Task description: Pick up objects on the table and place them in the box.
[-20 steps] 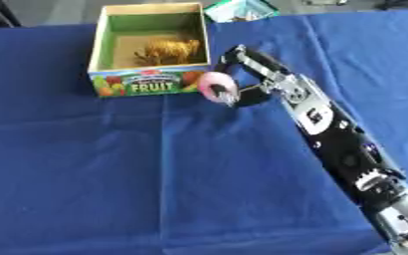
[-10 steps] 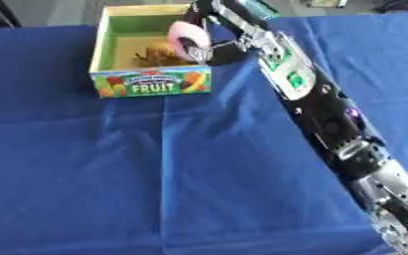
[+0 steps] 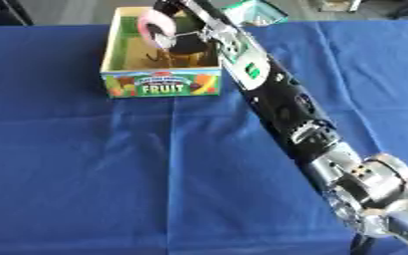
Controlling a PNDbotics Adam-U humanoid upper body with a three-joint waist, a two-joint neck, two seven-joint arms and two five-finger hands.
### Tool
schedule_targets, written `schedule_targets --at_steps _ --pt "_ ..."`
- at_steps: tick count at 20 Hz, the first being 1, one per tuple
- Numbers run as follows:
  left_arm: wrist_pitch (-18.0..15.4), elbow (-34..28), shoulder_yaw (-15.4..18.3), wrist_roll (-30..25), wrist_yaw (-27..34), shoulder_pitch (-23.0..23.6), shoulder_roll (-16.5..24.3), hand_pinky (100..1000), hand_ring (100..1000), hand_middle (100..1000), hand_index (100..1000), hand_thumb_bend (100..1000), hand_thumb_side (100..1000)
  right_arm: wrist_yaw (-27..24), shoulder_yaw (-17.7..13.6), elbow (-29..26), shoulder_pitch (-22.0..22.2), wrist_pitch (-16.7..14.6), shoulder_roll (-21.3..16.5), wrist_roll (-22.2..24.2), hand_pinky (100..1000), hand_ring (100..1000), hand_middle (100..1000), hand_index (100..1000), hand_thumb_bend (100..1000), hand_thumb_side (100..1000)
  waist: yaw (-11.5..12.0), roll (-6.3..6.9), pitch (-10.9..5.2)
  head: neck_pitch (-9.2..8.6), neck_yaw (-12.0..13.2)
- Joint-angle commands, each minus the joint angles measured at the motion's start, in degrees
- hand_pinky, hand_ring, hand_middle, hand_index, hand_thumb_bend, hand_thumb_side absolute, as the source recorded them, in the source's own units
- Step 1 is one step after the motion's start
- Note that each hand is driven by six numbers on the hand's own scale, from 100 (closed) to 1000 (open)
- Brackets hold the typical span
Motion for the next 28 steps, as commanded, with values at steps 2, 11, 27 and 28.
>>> schedule_targets --at_steps 2,11,27,28 --pt "-0.28 -1.91 -0.48 -1.01 -0.39 -1.43 -0.46 764 568 610 687 246 728 4.95 -2.61 1.73 -1.99 1.56 1.19 -3.29 717 629 377 469 100 100 1.55 0.41 -0.48 -0.98 -1.65" --pt "-0.71 -2.71 -1.2 -2.26 -0.37 -2.27 -1.79 764 567 609 689 243 723 19.18 -6.41 5.53 -2.01 4.12 2.59 -8.87 737 702 484 597 100 100 5.88 0.75 -0.05 -1.73 -4.95" --pt "-0.46 -2.68 -0.58 -1.65 -0.69 -1.04 -1.38 761 561 604 685 265 721 29.85 -9.5 10.38 -1.92 14.91 0.54 -17.08 807 896 804 833 420 100 7.11 0.37 -0.23 -1.93 -4.54" --pt "-0.42 -2.68 -0.55 -1.58 -0.72 -0.99 -1.35 760 561 603 685 265 722 29.81 -9.62 10.45 -1.92 14.71 0.38 -16.63 826 921 838 859 447 149 7.03 0.36 -0.26 -1.95 -4.43"
